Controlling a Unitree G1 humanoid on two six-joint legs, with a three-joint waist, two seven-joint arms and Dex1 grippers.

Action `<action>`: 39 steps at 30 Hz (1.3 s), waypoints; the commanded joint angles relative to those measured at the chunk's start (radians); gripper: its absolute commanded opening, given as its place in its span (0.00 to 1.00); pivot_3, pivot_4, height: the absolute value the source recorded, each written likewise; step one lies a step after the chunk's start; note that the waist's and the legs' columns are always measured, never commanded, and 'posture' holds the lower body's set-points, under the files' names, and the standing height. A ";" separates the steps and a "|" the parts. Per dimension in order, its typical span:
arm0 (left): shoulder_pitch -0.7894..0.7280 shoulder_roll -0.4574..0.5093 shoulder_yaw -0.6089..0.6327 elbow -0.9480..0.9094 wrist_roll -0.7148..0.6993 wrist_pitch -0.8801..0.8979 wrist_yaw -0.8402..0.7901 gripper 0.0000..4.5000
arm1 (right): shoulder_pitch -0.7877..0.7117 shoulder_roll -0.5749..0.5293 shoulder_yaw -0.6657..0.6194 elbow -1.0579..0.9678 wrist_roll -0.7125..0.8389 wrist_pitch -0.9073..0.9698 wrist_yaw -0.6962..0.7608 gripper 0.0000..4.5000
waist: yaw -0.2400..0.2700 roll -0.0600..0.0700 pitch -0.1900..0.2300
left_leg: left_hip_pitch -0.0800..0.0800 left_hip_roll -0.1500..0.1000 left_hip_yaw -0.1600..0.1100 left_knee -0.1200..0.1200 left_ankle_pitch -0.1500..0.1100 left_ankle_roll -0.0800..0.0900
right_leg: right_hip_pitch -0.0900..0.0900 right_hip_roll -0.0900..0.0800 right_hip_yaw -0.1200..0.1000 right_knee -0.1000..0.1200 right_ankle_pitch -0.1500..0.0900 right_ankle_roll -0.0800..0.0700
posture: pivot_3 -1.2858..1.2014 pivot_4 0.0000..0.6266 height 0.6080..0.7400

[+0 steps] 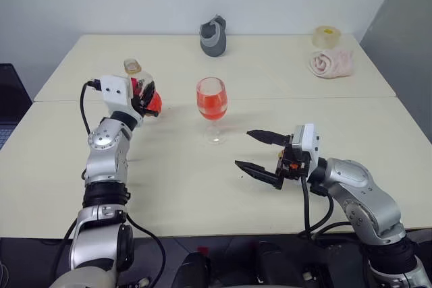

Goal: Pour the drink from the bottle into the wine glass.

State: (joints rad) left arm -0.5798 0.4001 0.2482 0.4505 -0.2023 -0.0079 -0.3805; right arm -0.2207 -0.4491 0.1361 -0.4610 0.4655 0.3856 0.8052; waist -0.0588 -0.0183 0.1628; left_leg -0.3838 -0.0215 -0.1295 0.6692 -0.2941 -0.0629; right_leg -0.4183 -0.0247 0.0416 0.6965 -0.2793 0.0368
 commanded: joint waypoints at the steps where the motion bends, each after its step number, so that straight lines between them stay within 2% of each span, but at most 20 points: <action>1: 0.005 -0.008 0.028 -0.030 -0.021 -0.029 0.026 0.21 | -0.014 0.005 -0.002 -0.012 -0.006 -0.032 0.000 0.90 | 0.004 0.000 0.000 | 0.000 0.000 0.000 0.000 0.000 0.000 | 0.000 0.000 0.000 0.000 0.000 0.000 | 0.52 0.24 1.00; 7: 0.037 -0.036 0.029 0.022 -0.014 -0.078 0.046 0.21 | -0.026 0.002 -0.009 -0.012 -0.012 -0.027 -0.009 0.90 | 0.008 0.000 0.000 | 0.000 0.000 0.000 0.001 0.000 0.000 | 0.000 0.000 0.000 0.000 0.000 0.000 | 0.52 0.24 1.00; 18: 0.037 -0.023 0.015 0.020 -0.011 -0.075 0.040 0.97 | -0.033 -0.005 -0.014 -0.014 -0.012 -0.023 -0.023 0.90 | 0.009 -0.001 0.000 | 0.000 0.000 0.000 0.001 0.000 0.000 | 0.001 0.000 0.000 0.000 0.000 0.000 | 0.52 0.24 1.00; 19: 0.043 -0.022 0.014 0.004 -0.015 -0.060 0.038 0.99 | -0.030 -0.007 -0.016 -0.016 -0.011 -0.022 -0.023 0.90 | 0.009 -0.001 0.000 | 0.000 0.000 0.000 0.001 0.000 0.000 | 0.001 0.000 0.000 -0.001 0.000 0.000 | 0.52 0.24 1.00; 28: 0.233 -0.028 0.000 -0.310 -0.060 0.142 0.033 0.99 | 0.023 -0.040 -0.052 -0.065 0.001 0.003 -0.054 0.90 | 0.009 -0.001 0.000 | 0.002 0.000 0.000 0.000 0.000 0.000 | 0.003 0.000 0.000 -0.001 0.000 0.000 | 0.52 0.24 1.00; 35: 0.439 -0.072 0.042 -0.618 -0.122 0.330 0.125 0.99 | 0.129 -0.085 -0.121 -0.128 0.023 0.022 -0.077 0.90 | 0.016 0.000 -0.001 | 0.003 0.002 -0.001 0.000 -0.002 0.003 | 0.006 -0.002 -0.001 -0.005 0.000 0.000 | 0.52 0.24 1.00; 39: 0.550 -0.116 0.025 -0.794 -0.144 0.428 0.183 0.99 | 0.192 -0.074 -0.187 -0.147 -0.029 0.059 -0.207 0.90 | 0.027 0.000 -0.001 | 0.007 0.002 -0.001 -0.002 -0.002 0.004 | 0.012 -0.001 -0.001 -0.008 0.000 0.000 | 0.52 0.24 1.00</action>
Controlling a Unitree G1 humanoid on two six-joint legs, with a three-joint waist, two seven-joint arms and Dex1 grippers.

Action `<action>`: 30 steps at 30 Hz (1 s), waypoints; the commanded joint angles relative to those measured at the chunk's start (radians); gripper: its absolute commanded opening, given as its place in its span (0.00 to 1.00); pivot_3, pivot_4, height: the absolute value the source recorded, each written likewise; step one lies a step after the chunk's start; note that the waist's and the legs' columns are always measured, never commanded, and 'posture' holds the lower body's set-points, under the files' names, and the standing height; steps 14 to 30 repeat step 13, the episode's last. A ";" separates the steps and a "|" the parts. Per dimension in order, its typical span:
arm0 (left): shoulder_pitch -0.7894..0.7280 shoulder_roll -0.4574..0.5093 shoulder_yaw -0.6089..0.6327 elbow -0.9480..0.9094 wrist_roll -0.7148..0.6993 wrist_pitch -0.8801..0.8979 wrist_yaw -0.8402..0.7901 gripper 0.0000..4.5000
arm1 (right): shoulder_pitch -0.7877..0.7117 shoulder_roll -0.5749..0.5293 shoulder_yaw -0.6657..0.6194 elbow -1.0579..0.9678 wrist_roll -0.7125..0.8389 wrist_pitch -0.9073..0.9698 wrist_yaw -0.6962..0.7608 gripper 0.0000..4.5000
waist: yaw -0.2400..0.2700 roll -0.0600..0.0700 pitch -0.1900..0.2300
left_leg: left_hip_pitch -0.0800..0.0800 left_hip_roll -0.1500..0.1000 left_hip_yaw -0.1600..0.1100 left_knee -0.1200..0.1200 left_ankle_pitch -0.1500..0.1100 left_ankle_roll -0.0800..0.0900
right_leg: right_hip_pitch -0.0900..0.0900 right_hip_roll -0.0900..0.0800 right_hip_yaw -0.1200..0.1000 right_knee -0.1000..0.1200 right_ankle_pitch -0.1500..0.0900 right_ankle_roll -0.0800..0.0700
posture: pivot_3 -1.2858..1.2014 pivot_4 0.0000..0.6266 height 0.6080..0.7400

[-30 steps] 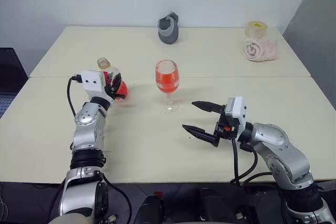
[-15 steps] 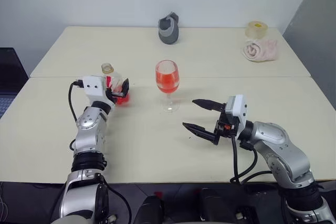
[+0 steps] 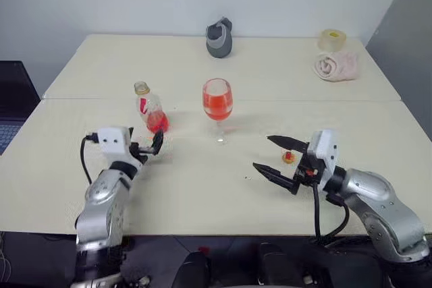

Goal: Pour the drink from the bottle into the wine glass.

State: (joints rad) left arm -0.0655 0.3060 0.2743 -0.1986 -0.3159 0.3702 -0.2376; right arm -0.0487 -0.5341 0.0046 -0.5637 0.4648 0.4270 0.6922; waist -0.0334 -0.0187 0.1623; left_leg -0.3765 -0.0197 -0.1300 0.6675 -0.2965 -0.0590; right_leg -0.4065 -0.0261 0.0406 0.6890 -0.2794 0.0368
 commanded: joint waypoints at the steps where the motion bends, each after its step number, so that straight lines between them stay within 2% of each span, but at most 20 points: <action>1: 0.058 -0.036 -0.007 -0.187 -0.030 0.072 0.058 0.99 | 0.030 0.021 -0.063 -0.043 -0.067 0.024 -0.148 0.90 | 0.004 0.000 0.000 | 0.001 -0.001 0.000 0.000 0.000 0.000 | 0.001 0.000 0.000 -0.001 0.000 0.000 | 0.52 0.24 1.00; 8: 0.195 -0.117 -0.140 -0.384 0.066 0.141 0.170 0.99 | 0.102 0.229 -0.068 -0.086 -0.194 0.115 -0.495 0.90 | 0.005 0.001 -0.004 | 0.002 -0.001 0.003 -0.003 0.000 0.000 | 0.002 0.000 0.002 -0.002 0.000 0.000 | 0.52 0.24 1.00; 10: 0.209 -0.132 -0.157 -0.395 0.073 0.148 0.180 0.99 | 0.115 0.262 -0.067 -0.090 -0.216 0.137 -0.539 0.90 | 0.005 0.001 -0.004 | 0.003 -0.001 0.004 -0.003 0.000 0.000 | 0.002 0.000 0.003 -0.002 0.000 0.000 | 0.52 0.24 1.00; 30: 0.222 -0.146 -0.172 -0.404 0.076 0.156 0.187 0.99 | 0.129 0.279 -0.062 -0.091 -0.235 0.153 -0.560 0.90 | 0.005 0.001 -0.004 | 0.003 -0.001 0.007 -0.003 0.000 0.000 | 0.002 0.001 0.003 -0.002 0.000 0.000 | 0.52 0.24 1.00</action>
